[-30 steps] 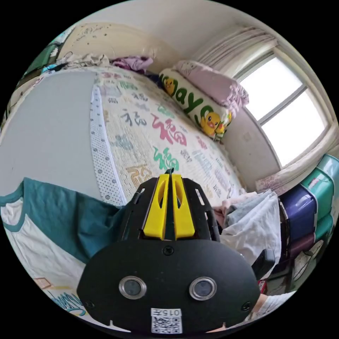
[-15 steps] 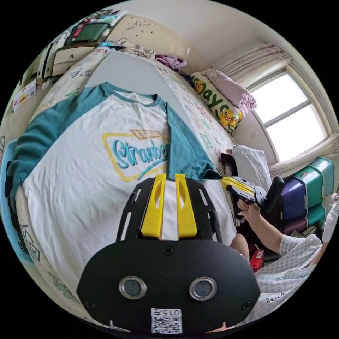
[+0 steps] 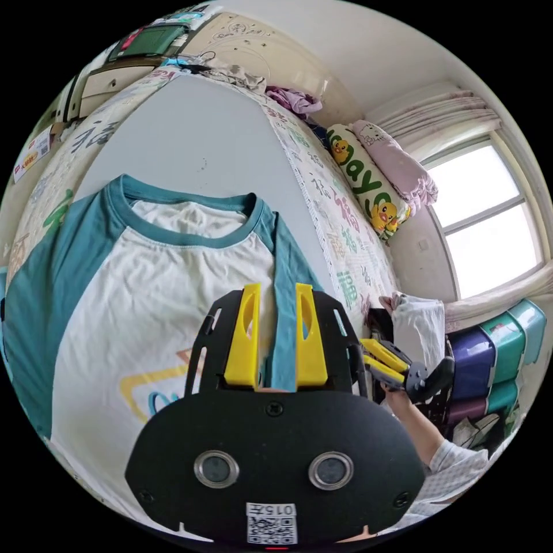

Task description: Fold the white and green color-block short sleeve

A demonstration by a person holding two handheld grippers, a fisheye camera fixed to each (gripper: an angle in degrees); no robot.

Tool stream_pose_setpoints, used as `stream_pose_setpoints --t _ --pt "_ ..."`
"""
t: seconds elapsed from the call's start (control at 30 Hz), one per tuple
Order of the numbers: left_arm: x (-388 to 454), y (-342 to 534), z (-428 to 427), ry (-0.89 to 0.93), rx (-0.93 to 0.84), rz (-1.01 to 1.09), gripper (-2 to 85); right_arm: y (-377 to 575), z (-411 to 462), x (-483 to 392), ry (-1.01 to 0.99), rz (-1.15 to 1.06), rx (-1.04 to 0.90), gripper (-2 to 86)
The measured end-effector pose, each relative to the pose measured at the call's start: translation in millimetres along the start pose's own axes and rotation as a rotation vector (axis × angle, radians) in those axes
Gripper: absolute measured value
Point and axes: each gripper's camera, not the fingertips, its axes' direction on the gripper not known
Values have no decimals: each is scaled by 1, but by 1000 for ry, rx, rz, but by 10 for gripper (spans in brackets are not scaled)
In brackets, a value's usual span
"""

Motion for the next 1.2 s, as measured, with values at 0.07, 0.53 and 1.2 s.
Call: stream_pose_setpoints --t 0.07,0.53,1.2 --pt "8 -19 22 1 2 -10 93 1 12 -2 -20 -23 -7 75" --pt "32 -3 20 26 -32 87 90 48 15 33 -192 162 62 69" --pt "90 137 -13 -212 -235 334 12 67 48 -71 -209 -13 -67 6"
